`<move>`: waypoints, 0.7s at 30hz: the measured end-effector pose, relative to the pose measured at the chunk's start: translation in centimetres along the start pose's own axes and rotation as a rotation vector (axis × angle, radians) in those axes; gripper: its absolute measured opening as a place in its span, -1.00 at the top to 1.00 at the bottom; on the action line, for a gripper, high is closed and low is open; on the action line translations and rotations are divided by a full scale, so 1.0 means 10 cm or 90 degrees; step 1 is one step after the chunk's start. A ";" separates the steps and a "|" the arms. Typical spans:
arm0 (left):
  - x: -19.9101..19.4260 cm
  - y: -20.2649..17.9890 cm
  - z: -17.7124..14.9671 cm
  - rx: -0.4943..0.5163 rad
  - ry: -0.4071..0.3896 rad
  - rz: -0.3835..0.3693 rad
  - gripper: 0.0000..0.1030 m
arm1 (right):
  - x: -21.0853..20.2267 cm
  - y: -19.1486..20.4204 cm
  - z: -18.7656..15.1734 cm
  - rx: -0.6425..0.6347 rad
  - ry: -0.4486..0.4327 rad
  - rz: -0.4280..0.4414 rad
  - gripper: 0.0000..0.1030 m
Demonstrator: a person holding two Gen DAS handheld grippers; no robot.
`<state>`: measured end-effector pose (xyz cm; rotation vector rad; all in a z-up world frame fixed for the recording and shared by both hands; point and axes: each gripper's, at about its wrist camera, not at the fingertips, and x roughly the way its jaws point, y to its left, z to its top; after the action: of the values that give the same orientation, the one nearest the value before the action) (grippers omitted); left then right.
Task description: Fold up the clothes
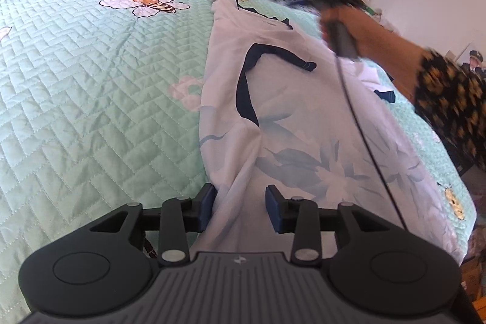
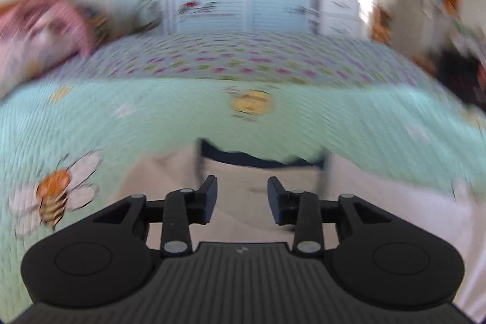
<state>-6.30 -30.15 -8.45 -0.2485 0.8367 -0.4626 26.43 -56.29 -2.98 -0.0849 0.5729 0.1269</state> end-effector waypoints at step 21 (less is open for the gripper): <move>-0.01 0.25 0.00 -0.055 -0.004 -0.102 0.04 | 1.28 1.17 0.67 -0.132 0.275 0.030 0.20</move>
<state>-5.63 -27.96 -9.33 -0.3981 0.8345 -0.5764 39.05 -42.75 -4.87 -0.3055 0.9926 0.2157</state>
